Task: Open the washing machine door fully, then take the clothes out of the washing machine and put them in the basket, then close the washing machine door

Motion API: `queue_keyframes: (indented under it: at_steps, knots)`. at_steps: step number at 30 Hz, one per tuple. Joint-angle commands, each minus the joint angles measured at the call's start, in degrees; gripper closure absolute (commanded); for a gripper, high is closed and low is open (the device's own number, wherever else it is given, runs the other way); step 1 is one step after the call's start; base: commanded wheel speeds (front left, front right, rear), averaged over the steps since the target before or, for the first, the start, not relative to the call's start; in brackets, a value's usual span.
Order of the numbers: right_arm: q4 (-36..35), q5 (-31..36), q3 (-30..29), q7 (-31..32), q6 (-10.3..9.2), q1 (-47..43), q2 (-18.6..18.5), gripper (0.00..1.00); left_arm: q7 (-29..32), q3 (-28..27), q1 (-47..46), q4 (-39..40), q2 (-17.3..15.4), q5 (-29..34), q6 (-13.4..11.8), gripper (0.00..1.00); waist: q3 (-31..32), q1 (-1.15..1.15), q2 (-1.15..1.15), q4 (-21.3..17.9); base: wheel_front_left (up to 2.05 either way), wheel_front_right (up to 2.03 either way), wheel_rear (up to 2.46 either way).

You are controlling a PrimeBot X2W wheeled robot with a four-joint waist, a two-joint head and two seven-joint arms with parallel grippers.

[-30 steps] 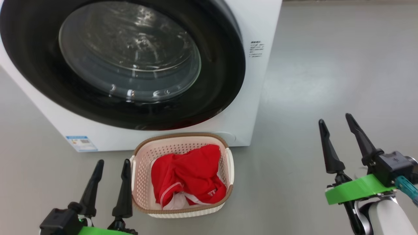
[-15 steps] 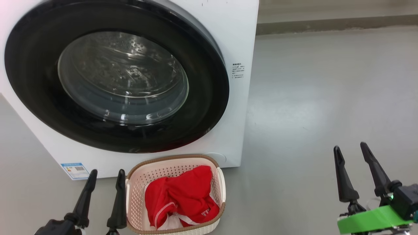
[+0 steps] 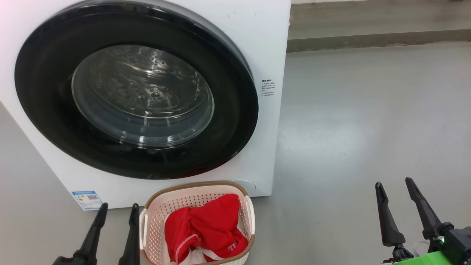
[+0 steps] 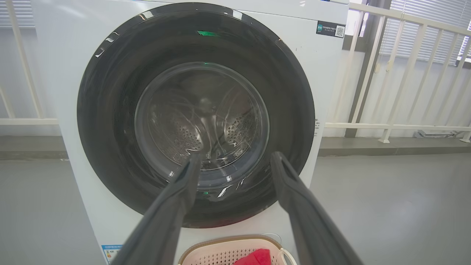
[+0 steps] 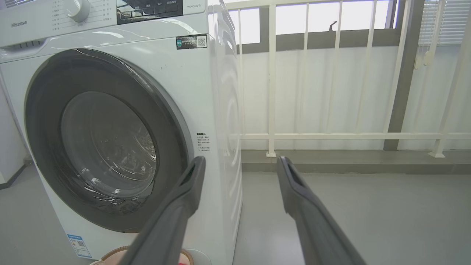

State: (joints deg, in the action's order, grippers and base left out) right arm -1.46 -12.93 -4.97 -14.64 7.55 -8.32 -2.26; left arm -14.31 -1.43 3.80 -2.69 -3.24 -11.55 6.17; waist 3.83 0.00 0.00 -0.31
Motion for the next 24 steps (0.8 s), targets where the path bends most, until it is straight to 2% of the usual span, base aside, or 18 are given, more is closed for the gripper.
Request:
queue_keyframes:
  at_steps: [1,7,8,17,21,24]
  knots:
    - [-1.83,0.63,1.21,-0.36,-0.06,1.05,-0.75,0.00,-0.69,-1.53,-0.88,1.12,-0.79,0.22,0.55,0.00,-0.06,0.00,0.00,0.03,0.00,0.00,0.00]
    - [-1.83,1.13,1.12,-0.36,-0.06,1.03,-0.69,0.00,-0.69,-1.49,-0.97,1.06,-0.88,0.77,0.64,0.00,-0.50,0.00,0.00,0.01,0.00,0.00,0.00]
    - [-0.21,0.59,-0.01,0.00,0.00,0.00,0.11,1.00,0.00,0.33,0.01,-0.37,-0.01,0.29,0.42,1.00,-0.50,0.00,0.00,0.02,0.00,0.00,0.00]
    - [4.23,-1.05,0.32,0.34,0.00,-0.85,1.01,1.00,0.69,0.66,0.87,-4.74,0.95,-1.29,0.41,1.00,-0.59,0.01,0.00,0.00,0.00,0.00,0.00]
    - [4.51,-3.75,0.39,0.91,0.00,-0.41,0.83,1.00,1.39,0.45,0.55,-4.90,0.93,-3.89,0.44,1.00,-0.59,0.13,0.00,0.02,0.00,0.00,0.00]
    - [4.79,-5.75,0.45,1.34,0.00,-0.08,0.72,1.00,1.85,0.34,0.35,-5.04,0.92,-5.83,0.46,1.00,-0.70,0.05,0.00,0.02,0.00,0.00,0.00]
